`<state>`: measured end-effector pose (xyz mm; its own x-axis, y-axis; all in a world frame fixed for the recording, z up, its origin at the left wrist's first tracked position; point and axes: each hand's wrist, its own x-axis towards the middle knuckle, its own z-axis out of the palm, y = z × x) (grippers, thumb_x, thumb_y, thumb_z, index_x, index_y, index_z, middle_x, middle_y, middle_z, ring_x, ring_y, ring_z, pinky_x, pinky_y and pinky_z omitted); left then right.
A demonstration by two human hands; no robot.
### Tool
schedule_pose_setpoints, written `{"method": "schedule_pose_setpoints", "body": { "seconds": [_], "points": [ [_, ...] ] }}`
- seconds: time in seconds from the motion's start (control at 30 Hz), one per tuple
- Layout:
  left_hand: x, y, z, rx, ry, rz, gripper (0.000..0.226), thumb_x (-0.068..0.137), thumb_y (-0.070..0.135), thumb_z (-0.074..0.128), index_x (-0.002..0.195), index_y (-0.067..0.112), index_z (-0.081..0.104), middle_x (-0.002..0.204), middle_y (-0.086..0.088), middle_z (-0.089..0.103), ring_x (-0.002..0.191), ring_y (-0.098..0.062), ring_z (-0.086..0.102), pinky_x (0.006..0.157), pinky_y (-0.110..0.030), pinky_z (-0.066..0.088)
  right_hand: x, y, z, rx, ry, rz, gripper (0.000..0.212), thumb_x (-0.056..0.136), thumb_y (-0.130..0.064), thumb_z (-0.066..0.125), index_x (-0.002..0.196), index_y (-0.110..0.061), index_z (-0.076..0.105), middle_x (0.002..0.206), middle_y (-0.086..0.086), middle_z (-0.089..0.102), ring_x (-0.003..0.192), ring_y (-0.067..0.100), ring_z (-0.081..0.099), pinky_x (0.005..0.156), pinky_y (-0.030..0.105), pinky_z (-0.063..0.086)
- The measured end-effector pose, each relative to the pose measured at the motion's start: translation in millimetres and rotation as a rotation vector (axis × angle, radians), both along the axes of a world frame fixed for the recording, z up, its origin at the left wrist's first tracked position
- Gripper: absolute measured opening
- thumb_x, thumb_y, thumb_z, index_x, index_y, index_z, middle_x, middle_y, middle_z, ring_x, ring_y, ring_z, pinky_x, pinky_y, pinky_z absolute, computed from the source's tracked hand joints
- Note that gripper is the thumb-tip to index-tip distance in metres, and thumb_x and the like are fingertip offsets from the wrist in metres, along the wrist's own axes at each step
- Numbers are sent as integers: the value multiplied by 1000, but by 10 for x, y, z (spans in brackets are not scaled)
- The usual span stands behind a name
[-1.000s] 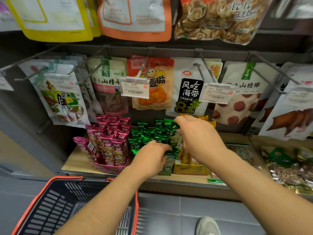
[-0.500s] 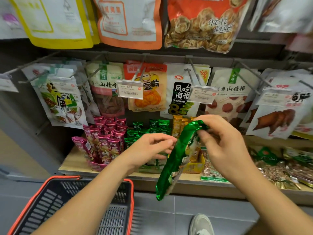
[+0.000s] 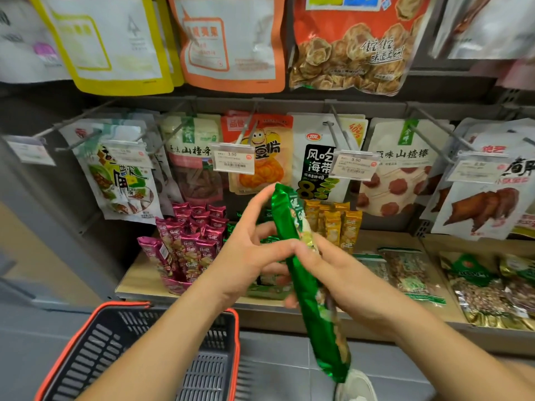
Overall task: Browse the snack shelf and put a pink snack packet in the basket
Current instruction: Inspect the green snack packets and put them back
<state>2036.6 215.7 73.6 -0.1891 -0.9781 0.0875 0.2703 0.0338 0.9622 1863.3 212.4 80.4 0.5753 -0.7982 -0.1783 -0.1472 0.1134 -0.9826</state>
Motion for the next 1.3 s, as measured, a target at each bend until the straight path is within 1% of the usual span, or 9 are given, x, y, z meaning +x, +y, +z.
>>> {"method": "schedule_pose_setpoints", "body": {
  "seconds": [0.13,0.2,0.33,0.57,0.73,0.87,0.97,1.13,1.3],
  "points": [
    [90,-16,40,-55,-21,129,41,80,17,72,118,31,67,107,-5,72,96,-19,69,71,-27,56,17,4,42,-16,22,7,46,80,-48,59,119,-25,52,66,4,62,55,14,61,52,26,51],
    [139,-23,63,-45,6,255,24,80,23,73,103,21,76,102,-4,74,92,-15,69,69,-25,55,19,9,41,-25,53,2,33,88,-42,57,112,-20,53,62,5,58,48,15,56,47,25,47],
    [191,-6,65,-14,21,329,21,73,26,70,88,15,79,89,-5,75,74,-10,65,60,-20,53,42,29,9,-42,81,-12,18,95,-34,55,105,-19,53,58,2,56,45,13,53,45,26,46],
    [201,-27,76,42,116,360,10,75,21,70,75,16,79,73,0,71,60,-4,61,53,-15,51,32,23,9,-93,104,-11,14,93,-36,57,100,-24,54,58,0,57,46,13,54,46,24,47],
    [228,-67,53,46,-17,474,32,89,2,60,66,17,76,60,1,64,52,-7,59,50,-16,50,-8,18,-40,-235,197,4,12,93,-41,58,101,-33,55,62,-10,60,53,12,58,50,28,50],
    [215,-63,63,63,-35,431,24,91,2,57,75,11,72,65,-4,66,54,-10,61,51,-18,51,-40,26,-74,-461,348,-52,22,87,-54,56,103,-39,52,75,-7,64,57,15,59,58,42,51],
    [250,-55,105,61,-13,340,16,85,17,62,77,15,76,69,-6,68,60,-14,64,53,-23,54,-80,9,-103,-628,518,-82,39,84,-61,53,117,-43,44,76,-10,66,63,8,60,61,38,51],
    [258,-12,120,-72,-258,386,13,72,40,75,75,28,78,70,1,72,61,-11,64,56,-27,58,-87,5,-110,-785,650,-114,63,85,-56,61,139,-40,33,104,-15,64,89,10,61,76,35,51],
    [270,-55,48,-127,-319,448,26,91,15,63,71,26,74,69,0,69,59,-12,61,52,-24,51,-62,-5,-56,-763,616,-75,54,77,-53,73,115,-44,35,104,-17,54,89,7,55,75,33,50]
  ]
}}
